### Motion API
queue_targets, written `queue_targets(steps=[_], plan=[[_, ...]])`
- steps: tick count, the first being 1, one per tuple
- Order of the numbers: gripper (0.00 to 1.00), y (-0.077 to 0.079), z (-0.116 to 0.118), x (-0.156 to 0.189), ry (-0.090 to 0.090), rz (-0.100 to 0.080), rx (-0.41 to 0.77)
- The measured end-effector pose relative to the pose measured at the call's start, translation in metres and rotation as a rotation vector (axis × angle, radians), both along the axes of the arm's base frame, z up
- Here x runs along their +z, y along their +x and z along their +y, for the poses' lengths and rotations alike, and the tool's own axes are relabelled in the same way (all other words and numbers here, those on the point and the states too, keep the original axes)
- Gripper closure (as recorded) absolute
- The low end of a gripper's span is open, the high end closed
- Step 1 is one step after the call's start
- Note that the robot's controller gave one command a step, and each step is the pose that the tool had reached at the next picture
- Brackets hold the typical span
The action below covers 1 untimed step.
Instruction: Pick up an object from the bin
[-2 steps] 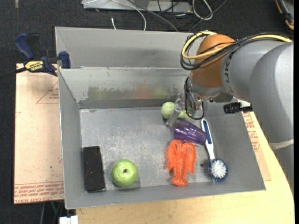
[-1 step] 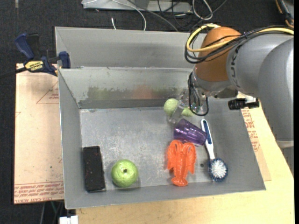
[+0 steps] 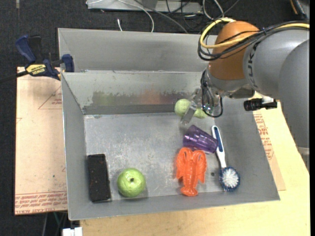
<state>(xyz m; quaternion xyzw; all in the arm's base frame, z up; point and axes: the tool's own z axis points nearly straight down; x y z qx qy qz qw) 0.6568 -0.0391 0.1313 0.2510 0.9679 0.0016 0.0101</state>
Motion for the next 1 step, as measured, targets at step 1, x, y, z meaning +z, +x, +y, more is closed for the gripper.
queue_targets(steps=[1], plan=[[1.0, 0.0004, -0.0001, 0.0172, 0.0, -0.003, 0.001]])
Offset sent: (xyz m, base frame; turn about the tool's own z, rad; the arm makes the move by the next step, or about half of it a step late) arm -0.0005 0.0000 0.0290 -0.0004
